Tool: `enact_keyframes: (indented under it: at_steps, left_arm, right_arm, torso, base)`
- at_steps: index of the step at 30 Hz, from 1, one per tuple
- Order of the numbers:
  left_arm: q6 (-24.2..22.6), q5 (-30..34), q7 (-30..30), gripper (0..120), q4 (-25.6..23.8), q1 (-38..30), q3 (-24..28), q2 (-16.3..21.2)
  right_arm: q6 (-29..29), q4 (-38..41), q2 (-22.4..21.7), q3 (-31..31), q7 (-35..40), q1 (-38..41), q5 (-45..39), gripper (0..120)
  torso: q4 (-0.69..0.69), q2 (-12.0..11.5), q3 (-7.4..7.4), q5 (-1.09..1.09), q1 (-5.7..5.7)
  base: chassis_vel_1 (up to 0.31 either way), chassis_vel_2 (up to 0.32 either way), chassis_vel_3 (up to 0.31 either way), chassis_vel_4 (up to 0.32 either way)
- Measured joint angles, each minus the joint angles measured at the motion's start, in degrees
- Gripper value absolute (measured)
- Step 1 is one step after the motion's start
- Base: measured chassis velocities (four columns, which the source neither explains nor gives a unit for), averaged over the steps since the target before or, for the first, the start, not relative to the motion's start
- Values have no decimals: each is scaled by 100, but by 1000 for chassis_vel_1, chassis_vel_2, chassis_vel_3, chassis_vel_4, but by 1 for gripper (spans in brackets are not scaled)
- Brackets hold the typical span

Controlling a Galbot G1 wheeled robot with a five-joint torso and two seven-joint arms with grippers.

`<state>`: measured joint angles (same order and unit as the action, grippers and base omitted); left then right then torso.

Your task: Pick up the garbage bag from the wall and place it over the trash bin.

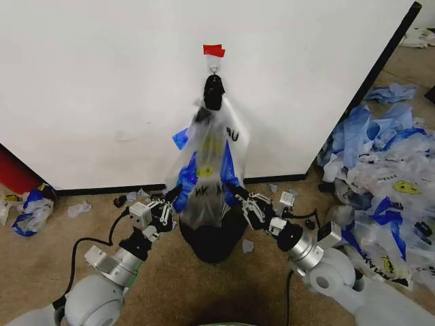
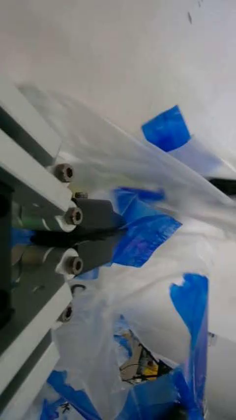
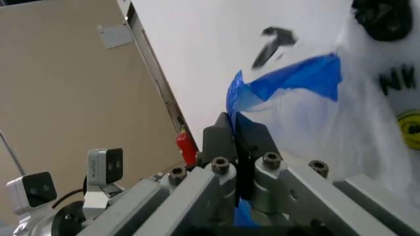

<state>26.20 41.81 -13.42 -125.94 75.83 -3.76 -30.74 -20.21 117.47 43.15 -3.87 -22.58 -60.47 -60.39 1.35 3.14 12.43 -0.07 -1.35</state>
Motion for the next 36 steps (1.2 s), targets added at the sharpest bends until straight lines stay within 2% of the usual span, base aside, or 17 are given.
enact_keyframes:
  at_steps: [9, 14, 22, 30, 36]
  left_arm:
    - [32, 107, -134, 0, -29, -166, -50, 20]
    - [21, 471, -332, 0, -400, -511, -227, 267]
    - [-109, 804, -530, 0, -1072, -540, -362, 684]
    - [-219, 1003, -662, 0, -1366, -511, -367, 842]
    - [-360, 1412, -839, 0, -1690, -617, -481, 997]
  right_arm:
    - [-32, -66, -11, -27, -51, 335, -65, 0]
    - [-17, 108, -161, 482, -41, 388, -244, 0]
    - [87, 600, -474, 973, 102, 245, -500, 0]
    - [155, 986, -780, 1429, 272, 22, -731, 0]
    - [209, 1240, -1030, 1698, 440, -26, -921, 0]
  torso:
    - [-1, 0, 1, 0, 0]
    - [1, -1, 1, 2, 0]
    - [0, -1, 0, 1, 0]
    - [0, -1, 1, -1, 0]
    - [1, -1, 0, 1, 0]
  base:
    - [0, 0, 0, 0]
    - [0, 0, 0, 0]
    - [0, 0, 0, 0]
    - [0, 0, 0, 0]
    - [0, 0, 0, 0]
